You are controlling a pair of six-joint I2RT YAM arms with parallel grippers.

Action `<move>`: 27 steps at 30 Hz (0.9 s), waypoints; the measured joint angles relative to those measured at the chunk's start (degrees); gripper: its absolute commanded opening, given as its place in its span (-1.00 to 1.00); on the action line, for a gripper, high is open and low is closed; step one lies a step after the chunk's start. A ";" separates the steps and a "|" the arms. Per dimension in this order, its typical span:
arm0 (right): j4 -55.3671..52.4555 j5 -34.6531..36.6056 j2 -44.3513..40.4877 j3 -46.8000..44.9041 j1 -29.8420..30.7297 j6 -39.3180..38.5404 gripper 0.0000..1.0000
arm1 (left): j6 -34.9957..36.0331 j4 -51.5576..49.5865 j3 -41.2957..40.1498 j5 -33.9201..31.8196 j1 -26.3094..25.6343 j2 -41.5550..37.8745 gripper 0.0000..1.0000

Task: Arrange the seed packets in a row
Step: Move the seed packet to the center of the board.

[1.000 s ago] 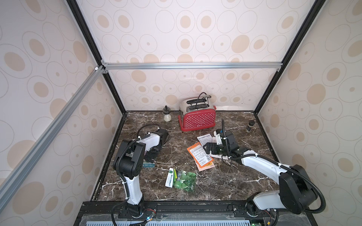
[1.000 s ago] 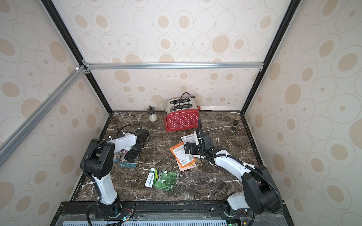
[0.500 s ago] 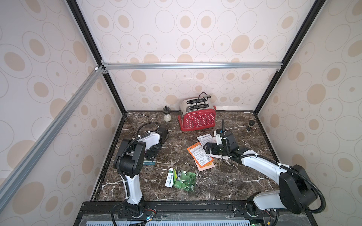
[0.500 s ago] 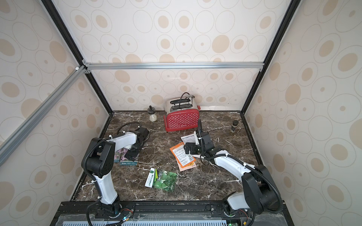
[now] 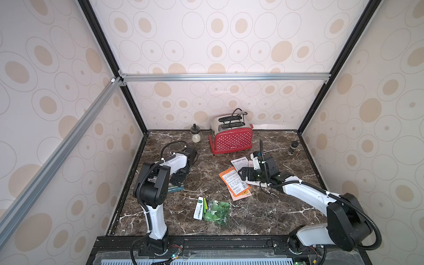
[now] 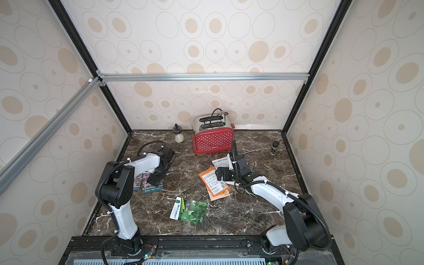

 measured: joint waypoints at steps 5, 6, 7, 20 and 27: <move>0.00 0.15 -0.33 0.00 0.00 -0.04 1.00 | 2.03 -0.42 0.09 1.07 0.00 -3.45 0.96; 0.00 0.26 -0.48 0.00 0.00 -0.09 1.00 | 2.73 -0.42 0.13 1.44 -0.02 -4.24 0.96; 0.00 0.39 -0.66 0.00 0.00 -0.11 1.00 | 3.28 -0.44 0.22 1.81 -0.04 -4.83 0.96; -0.04 2.71 -3.43 0.00 0.00 -0.17 0.99 | 16.96 7.02 0.92 9.62 -5.92 -5.49 0.95; -0.11 2.78 -3.43 0.00 0.00 -0.17 1.00 | 22.67 12.52 -3.26 14.16 -6.34 -5.22 0.95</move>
